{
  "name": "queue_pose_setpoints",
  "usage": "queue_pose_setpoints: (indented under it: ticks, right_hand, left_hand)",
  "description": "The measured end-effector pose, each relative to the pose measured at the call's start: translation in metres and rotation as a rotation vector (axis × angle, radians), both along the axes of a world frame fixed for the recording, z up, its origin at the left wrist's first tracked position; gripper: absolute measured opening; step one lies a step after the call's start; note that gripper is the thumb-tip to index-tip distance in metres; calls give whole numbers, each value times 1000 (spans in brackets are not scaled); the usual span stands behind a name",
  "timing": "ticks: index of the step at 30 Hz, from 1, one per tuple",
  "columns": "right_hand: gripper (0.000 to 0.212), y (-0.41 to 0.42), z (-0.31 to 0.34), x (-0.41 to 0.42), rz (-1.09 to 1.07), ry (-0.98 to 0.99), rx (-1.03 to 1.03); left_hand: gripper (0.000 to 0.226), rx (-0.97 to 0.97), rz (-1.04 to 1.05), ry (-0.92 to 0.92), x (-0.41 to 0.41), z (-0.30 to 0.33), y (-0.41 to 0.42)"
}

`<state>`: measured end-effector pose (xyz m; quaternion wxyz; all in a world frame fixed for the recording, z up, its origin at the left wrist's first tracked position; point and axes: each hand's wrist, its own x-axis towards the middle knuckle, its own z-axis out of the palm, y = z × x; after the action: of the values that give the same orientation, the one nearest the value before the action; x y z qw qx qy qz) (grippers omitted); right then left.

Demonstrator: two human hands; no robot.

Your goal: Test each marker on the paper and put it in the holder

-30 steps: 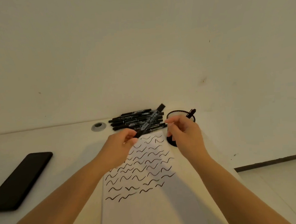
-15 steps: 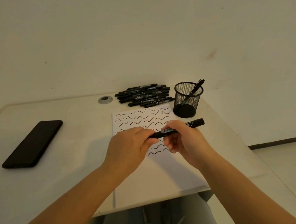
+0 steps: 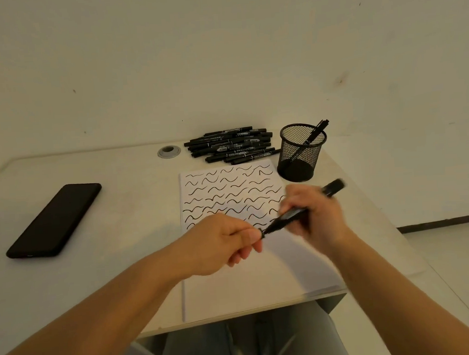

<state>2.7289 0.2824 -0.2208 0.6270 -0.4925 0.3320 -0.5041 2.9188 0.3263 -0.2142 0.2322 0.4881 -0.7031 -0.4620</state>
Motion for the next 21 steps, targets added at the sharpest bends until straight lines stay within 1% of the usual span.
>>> queue_pose_setpoints:
  ticks: [1,2,3,4,5,6,7,9,11,12,14,15,17,21]
  right_hand:
    - [20,-6,0,-11,-58,-99,34]
    - [20,-11,0,-23,-122,-148,33]
    - [24,-15,-1,-33,-177,-113,-4]
    - [26,-17,-2,-38,-201,-10,-62]
    - [27,-18,-7,-38,-195,126,-116]
    - [24,-17,-14,-35,-173,248,-151]
    - [20,-16,-21,-30,-152,327,-164]
    - [17,-14,-32,-29,-185,389,-152]
    - [14,-12,-38,-36,-325,367,-100]
    - [15,-12,-40,-41,-409,362,-75]
    - [16,-11,-44,-44,-514,407,-64]
    - [15,-10,-44,-43,-517,451,-76]
    - [16,-9,-43,-39,-449,525,-114]
    - [18,-8,-40,-35,-232,616,-208]
  left_hand:
    - [32,90,37,60,9,-2,-3]
    - [32,180,91,139,18,-4,-6]
    - [32,240,140,205,27,-6,-10]
    - [32,259,175,226,32,-8,-16]
    - [32,229,199,176,34,-10,-21]
    - [32,153,219,80,31,-13,-26]
    - [31,47,240,-30,25,-17,-30]
    - [26,-174,265,-213,12,-24,-34]
    - [19,-348,258,-368,4,-32,-36]
    - [18,-404,253,-412,2,-35,-38]
    - [22,-451,254,-397,3,-41,-41]
    - [23,-459,257,-373,4,-44,-42]
    - [23,-457,264,-332,4,-47,-43]
    - [21,-432,270,-279,5,-50,-45]
